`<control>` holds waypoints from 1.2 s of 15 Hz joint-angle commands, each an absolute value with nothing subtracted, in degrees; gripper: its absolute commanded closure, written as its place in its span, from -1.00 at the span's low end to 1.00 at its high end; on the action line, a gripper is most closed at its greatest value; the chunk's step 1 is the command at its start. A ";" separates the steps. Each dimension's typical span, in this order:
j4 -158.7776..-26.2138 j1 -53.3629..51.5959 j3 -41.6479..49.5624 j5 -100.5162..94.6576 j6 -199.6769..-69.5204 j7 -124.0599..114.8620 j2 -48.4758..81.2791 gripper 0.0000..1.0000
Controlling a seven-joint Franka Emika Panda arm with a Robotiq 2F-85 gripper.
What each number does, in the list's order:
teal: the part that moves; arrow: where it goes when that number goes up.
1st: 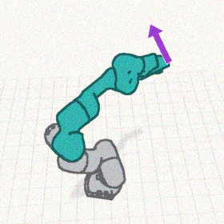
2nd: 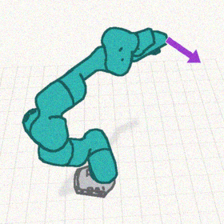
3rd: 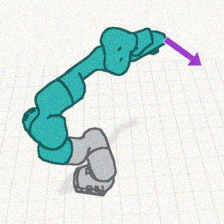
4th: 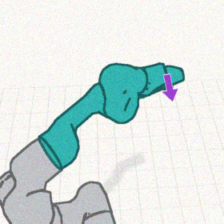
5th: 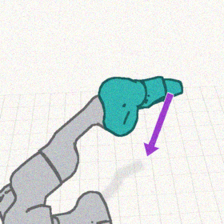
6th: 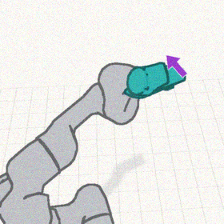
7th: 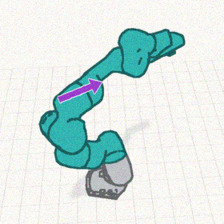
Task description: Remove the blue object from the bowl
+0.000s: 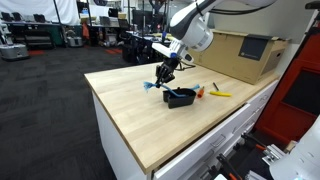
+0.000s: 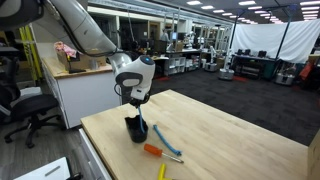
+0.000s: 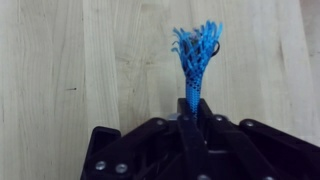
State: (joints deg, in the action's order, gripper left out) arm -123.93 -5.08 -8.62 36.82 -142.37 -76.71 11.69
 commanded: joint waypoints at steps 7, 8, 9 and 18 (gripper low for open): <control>-130.96 -6.62 -7.89 32.52 -151.70 -79.35 -2.48 0.94; -131.89 -6.15 -7.67 29.34 -153.38 -81.50 -3.24 0.94; -132.59 -5.71 -7.48 26.62 -154.46 -83.29 -3.81 0.94; -134.60 0.92 -2.00 -3.77 -159.93 -101.74 0.10 0.94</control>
State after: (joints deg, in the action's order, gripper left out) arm -134.14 -1.01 -2.96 4.03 -156.82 -97.31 -2.29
